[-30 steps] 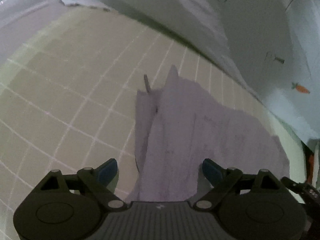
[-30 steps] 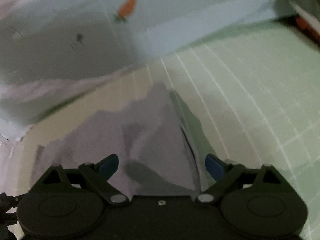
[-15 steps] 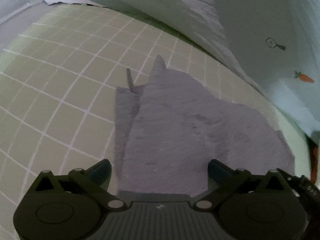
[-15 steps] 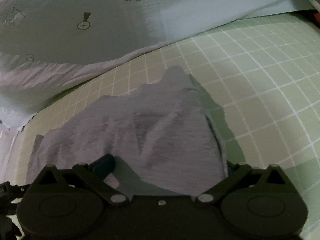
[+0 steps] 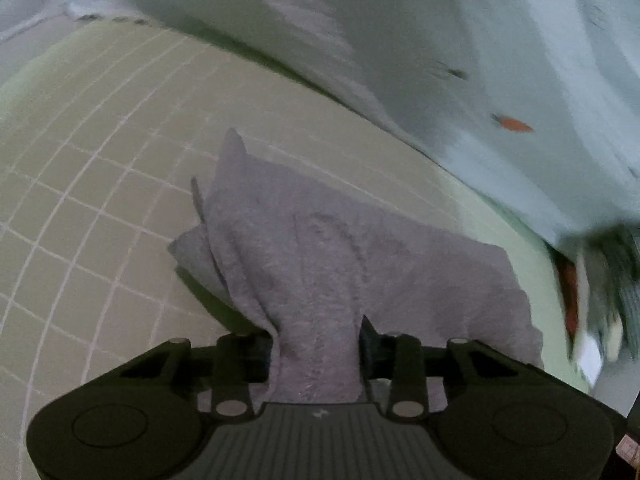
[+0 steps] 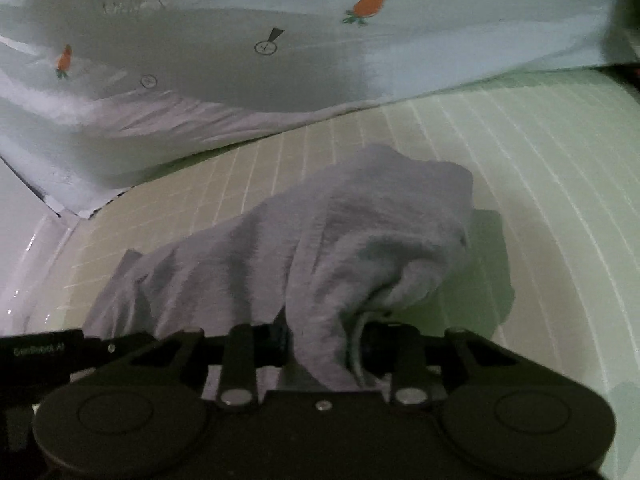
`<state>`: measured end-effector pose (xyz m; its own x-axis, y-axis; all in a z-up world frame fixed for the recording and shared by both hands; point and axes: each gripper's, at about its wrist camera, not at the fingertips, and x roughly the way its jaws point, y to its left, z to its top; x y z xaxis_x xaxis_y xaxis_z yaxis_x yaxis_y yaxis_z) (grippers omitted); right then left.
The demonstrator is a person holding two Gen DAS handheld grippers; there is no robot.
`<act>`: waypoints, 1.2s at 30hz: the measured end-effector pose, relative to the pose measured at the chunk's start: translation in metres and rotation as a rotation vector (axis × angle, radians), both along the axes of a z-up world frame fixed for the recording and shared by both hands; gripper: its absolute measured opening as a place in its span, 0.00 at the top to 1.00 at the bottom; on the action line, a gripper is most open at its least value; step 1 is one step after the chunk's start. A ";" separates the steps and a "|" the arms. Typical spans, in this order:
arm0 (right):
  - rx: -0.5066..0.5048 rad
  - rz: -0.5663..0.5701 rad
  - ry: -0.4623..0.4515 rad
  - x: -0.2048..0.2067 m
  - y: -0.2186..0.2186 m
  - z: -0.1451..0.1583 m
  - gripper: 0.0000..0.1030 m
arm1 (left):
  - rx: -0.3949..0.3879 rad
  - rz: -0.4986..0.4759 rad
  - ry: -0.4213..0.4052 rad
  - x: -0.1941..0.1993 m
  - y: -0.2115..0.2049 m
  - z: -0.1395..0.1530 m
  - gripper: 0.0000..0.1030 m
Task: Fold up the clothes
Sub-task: 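Lift the folded hoodie with both grippers and carry it to the clothes stack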
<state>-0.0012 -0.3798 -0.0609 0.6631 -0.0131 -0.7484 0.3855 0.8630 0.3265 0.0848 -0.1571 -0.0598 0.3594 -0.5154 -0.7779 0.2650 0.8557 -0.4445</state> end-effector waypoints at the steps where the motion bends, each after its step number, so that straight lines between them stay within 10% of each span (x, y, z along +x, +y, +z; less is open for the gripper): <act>1: 0.007 -0.014 -0.001 -0.010 0.002 0.003 0.70 | 0.003 -0.027 -0.014 -0.008 -0.003 0.005 0.64; 16: 0.004 -0.370 -0.079 -0.173 -0.049 0.044 0.71 | -0.113 -0.414 -0.114 -0.111 -0.117 0.043 0.75; 23: -0.037 -0.393 -0.186 -0.219 -0.154 0.069 0.71 | -0.191 -0.428 -0.158 -0.148 -0.228 0.072 0.76; 36: -0.317 -0.398 -0.535 -0.272 -0.390 0.222 0.71 | -0.523 -0.509 -0.444 -0.160 -0.471 0.215 0.76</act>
